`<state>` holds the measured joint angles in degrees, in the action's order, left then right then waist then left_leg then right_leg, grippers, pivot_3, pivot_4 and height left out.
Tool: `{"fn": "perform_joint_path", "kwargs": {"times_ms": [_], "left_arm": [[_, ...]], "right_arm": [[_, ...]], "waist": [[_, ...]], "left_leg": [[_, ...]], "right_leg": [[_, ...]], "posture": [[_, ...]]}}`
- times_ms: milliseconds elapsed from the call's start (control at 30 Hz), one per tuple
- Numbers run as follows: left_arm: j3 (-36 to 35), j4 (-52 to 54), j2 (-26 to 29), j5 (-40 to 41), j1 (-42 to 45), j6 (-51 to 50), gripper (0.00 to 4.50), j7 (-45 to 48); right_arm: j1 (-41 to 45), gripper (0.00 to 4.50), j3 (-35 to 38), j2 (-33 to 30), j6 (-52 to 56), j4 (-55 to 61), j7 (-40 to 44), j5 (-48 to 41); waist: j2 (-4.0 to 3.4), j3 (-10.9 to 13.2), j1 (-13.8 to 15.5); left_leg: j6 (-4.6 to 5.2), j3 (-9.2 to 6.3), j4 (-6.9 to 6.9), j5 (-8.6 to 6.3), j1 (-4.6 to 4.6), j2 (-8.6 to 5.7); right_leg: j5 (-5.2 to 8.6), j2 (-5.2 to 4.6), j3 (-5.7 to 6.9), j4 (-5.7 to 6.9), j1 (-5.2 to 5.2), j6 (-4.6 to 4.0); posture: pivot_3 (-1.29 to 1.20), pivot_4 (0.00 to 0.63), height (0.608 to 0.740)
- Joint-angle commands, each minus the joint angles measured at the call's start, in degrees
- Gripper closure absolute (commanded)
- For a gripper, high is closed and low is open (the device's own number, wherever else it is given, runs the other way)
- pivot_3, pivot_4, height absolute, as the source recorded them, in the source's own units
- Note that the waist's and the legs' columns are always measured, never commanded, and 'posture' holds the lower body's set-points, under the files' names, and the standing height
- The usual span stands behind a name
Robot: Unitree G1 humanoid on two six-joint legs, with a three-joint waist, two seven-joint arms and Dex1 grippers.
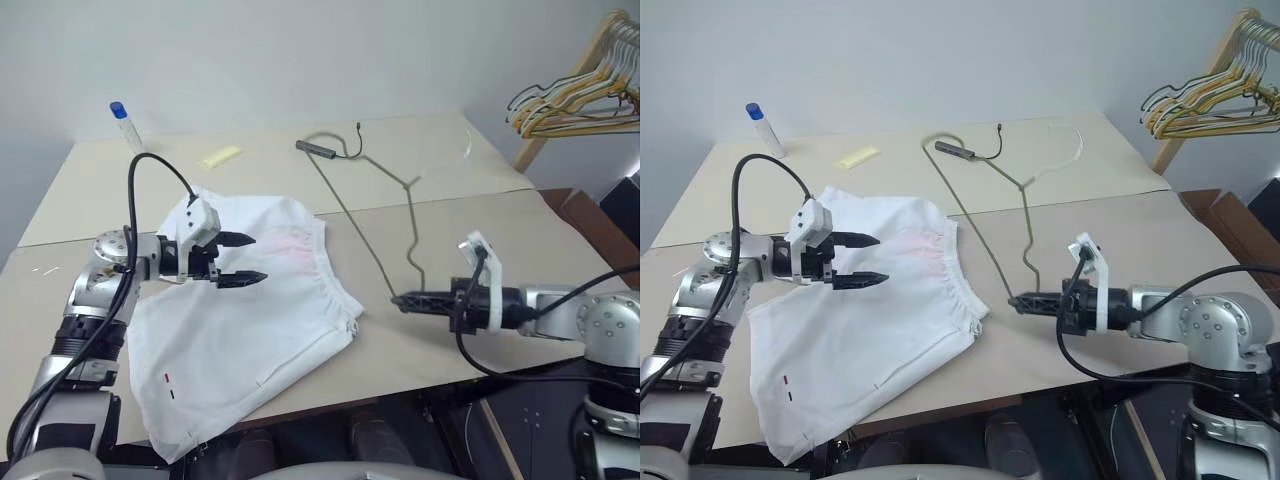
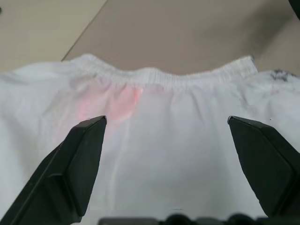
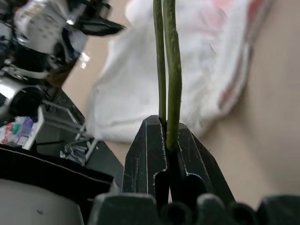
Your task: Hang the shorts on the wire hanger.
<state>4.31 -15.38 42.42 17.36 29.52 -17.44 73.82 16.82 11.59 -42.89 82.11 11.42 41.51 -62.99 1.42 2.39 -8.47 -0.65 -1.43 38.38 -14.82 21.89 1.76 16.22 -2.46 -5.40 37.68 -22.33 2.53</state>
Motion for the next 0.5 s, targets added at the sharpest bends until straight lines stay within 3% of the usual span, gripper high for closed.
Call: {"fn": "perform_joint_path", "kwargs": {"times_ms": [33, 233, 500], "left_arm": [[-0.7, 4.0, 2.2, -0.2, -1.1, 0.7, 0.01, 1.2], [-0.9, 7.4, 2.8, -0.5, -2.7, 0.3, 0.01, 0.3], [-1.4, 9.9, 2.4, -0.1, -5.1, -0.3, 0.01, -1.5]], "right_arm": [[-0.2, 4.5, -2.2, -4.9, 1.7, -6.0, 5.0, 1.8], [3.8, 4.5, -13.3, -13.1, 4.0, -17.3, 18.5, 5.3], [10.0, 4.5, -24.7, -10.9, -2.4, -27.0, 26.0, 15.4]], "waist": [[0.0, 0.0, 0.0], [-0.04, 0.0, 0.4], [-0.1, 0.1, 1.2]], "left_leg": [[0.0, 0.02, 0.0, 0.0, 0.0, 0.0], [0.01, 0.05, 0.0, -0.01, -0.03, 0.02], [0.03, 0.08, 0.01, -0.02, -0.07, 0.02]], "right_leg": [[0.0, 0.0, -0.02, 0.0, 0.0, 0.0], [0.0, 0.01, -0.02, -0.01, 0.01, 0.0], [0.05, 0.01, -0.06, -0.01, 0.02, 0.1]], "posture": [[-0.1, 0.0, 0.74], [-0.08, 0.0, 0.74], [-0.06, 0.0, 0.74]]}}
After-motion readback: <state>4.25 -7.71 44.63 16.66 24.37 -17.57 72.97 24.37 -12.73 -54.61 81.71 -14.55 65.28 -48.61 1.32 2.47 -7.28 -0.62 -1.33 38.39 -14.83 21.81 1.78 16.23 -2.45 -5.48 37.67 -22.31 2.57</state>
